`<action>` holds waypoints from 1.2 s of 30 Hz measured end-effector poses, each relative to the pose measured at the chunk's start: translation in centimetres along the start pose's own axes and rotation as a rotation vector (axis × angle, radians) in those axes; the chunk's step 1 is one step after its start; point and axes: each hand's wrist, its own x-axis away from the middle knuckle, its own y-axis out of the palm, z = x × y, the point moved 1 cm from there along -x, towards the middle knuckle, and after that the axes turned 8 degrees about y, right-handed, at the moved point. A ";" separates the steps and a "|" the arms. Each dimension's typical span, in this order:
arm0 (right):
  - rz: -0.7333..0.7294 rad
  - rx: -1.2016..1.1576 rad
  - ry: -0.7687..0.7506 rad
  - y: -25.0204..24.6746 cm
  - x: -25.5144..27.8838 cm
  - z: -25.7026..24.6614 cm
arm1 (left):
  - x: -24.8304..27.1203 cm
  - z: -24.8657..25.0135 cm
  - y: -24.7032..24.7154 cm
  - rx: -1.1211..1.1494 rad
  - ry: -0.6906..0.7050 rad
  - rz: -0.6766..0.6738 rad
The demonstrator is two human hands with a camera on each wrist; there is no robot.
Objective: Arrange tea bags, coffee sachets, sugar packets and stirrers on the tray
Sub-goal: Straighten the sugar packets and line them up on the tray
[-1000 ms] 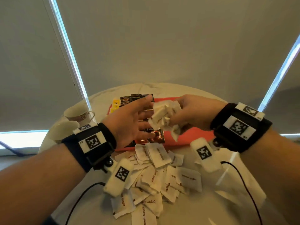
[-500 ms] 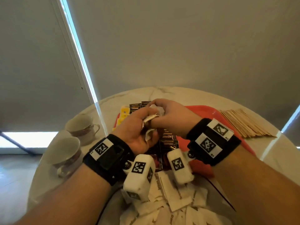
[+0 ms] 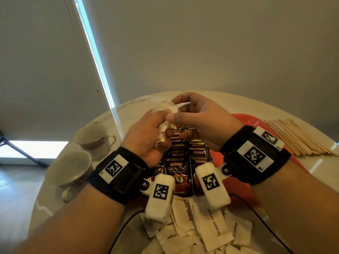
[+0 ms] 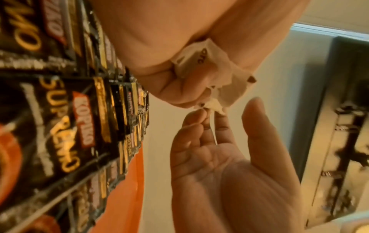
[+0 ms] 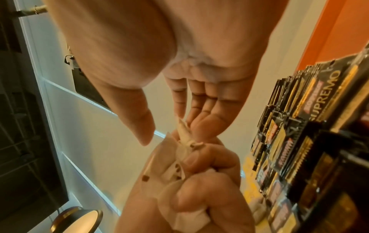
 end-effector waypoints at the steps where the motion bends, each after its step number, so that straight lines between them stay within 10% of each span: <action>1: -0.006 -0.006 0.009 0.1 0.1 0.0 | 0.1 0.0 -0.2 -0.022 0.045 -0.001; 26: 0.166 -0.337 0.004 0.5 0.1 -0.5 | 1.1 1.0 -0.5 0.106 0.114 0.044; 36: 0.016 -0.451 0.074 1.0 0.4 -0.1 | 1.3 0.8 -0.5 -0.052 0.224 -0.035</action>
